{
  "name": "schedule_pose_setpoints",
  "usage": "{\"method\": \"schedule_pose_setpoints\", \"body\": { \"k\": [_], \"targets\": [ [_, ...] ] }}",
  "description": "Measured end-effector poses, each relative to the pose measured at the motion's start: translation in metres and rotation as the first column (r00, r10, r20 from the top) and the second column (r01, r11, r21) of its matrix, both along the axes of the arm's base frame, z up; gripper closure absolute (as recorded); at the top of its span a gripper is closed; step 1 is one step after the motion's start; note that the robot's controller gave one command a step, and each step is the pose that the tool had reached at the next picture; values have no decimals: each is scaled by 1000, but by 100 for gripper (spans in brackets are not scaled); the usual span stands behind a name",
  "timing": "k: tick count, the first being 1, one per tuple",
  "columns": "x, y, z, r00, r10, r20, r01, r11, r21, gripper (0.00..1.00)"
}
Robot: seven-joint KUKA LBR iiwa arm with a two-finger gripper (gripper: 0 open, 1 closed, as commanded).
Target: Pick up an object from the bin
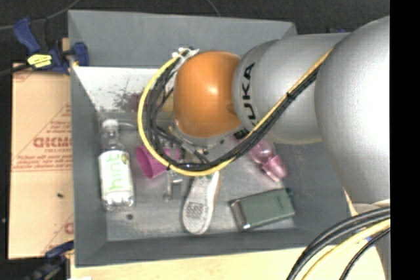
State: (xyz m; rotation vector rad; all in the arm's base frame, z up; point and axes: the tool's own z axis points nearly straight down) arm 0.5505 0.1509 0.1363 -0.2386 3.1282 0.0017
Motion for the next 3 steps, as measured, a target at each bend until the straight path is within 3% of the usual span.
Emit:
{"method": "schedule_pose_setpoints", "body": {
  "k": [1,2,3],
  "targets": [
    [23,-14,-20,994,105,11,-105,994,3,0],
    [26,-45,-65,976,220,2,-220,976,1,100],
    [26,-45,-65,976,219,2,-219,976,1,100]
  ]
}}
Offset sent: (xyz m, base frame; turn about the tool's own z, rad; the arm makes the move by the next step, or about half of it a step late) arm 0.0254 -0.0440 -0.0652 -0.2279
